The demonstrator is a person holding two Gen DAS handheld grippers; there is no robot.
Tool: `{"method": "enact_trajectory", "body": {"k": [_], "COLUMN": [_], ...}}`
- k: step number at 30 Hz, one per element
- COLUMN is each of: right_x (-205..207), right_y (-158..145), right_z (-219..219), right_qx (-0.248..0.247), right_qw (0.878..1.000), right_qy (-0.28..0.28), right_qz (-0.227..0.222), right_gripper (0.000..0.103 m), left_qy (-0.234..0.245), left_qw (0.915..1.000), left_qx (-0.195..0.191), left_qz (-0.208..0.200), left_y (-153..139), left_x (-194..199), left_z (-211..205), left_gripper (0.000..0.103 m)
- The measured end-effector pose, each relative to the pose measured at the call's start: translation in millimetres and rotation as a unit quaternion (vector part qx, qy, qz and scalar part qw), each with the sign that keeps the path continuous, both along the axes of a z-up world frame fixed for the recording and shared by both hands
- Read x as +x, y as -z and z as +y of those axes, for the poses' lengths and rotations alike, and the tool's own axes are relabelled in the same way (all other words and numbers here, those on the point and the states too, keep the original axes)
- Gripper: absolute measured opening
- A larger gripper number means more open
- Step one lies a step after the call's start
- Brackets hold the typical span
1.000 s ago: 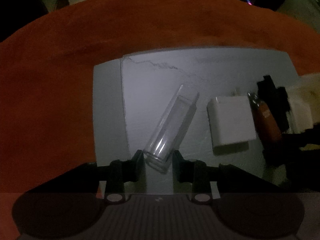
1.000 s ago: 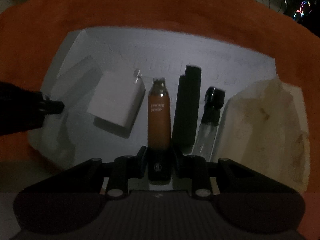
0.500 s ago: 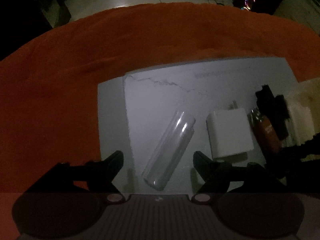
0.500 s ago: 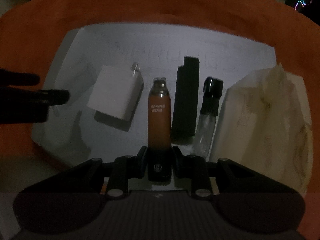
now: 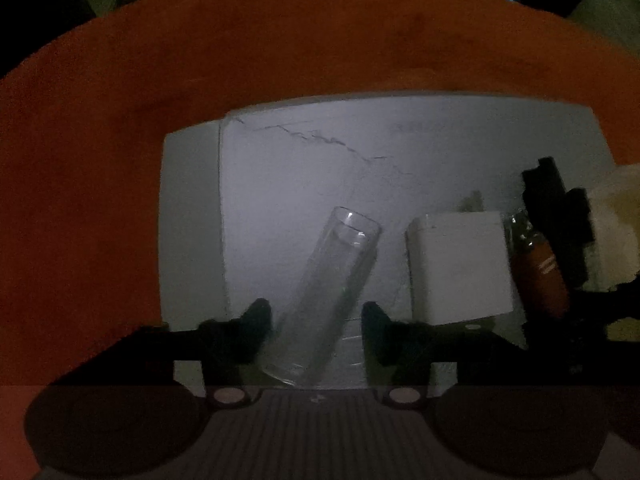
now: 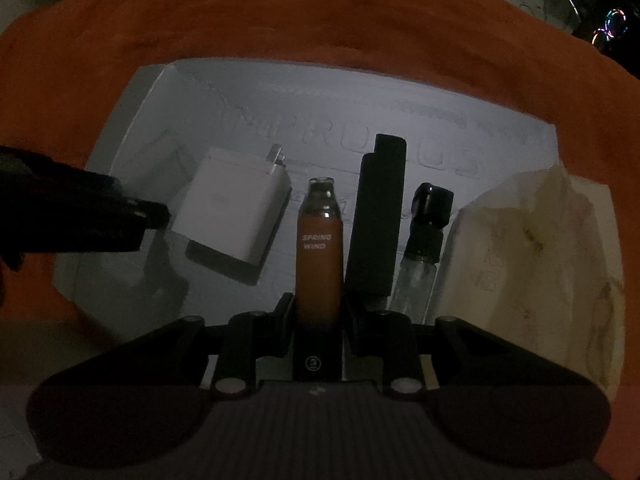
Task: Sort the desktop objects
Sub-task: 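Lift the tube with the left gripper while the right lifts the orange bottle toward the box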
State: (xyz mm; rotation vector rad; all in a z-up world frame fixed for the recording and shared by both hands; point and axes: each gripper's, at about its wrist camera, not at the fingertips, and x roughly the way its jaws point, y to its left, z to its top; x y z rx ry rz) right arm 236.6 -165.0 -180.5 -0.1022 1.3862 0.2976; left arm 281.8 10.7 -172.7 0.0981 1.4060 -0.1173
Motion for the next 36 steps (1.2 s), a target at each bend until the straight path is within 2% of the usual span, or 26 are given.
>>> {"method": "enact_trajectory", "body": {"k": [3,6,9,14,26,29,36], "right_x": [-1.0,-3.0,-6.2,-13.6,-60.5,-77.3,-122.9], "right_y": [-2.8,-5.3,-15.2,-44.8,-136.9,-154.2,-182.4], "right_z": [-2.0,-1.8,-6.5,-9.6,-5.6,-4.7,-8.5], "right_qx": [0.002,0.008,0.016,0.022,0.046,0.051,0.059], "right_qw": [1.000,1.000,0.999,0.998,0.994,0.993,0.991], "right_qy": [0.011,0.023,0.032,0.038,0.036,0.035,0.040], "right_qz": [-0.005,-0.013,-0.022,-0.042,-0.096,-0.103,-0.115], "right_gripper": [0.028,0.028,0.028,0.028,0.028,0.028,0.028], "left_qy": [-0.008,-0.018,-0.025,-0.036,-0.011,-0.009,0.005], "left_qw": [0.9999,0.9991,0.9978,0.9954,0.9906,0.9897,0.9901], "left_qx": [-0.001,-0.018,-0.016,-0.041,-0.050,-0.048,-0.037], "left_qz": [-0.009,-0.033,-0.059,-0.079,-0.126,-0.134,-0.135], "left_y": [-2.2,-9.6,-24.3,-57.0,-145.6,-161.8,-177.3], "left_x": [-0.6,-4.2,-8.4,-19.7,-75.9,-94.0,-143.5], "left_z": [1.0,3.7,5.2,5.6,9.6,9.9,-0.6], "left_gripper": [0.025,0.024,0.024,0.024,0.024,0.024,0.024]}}
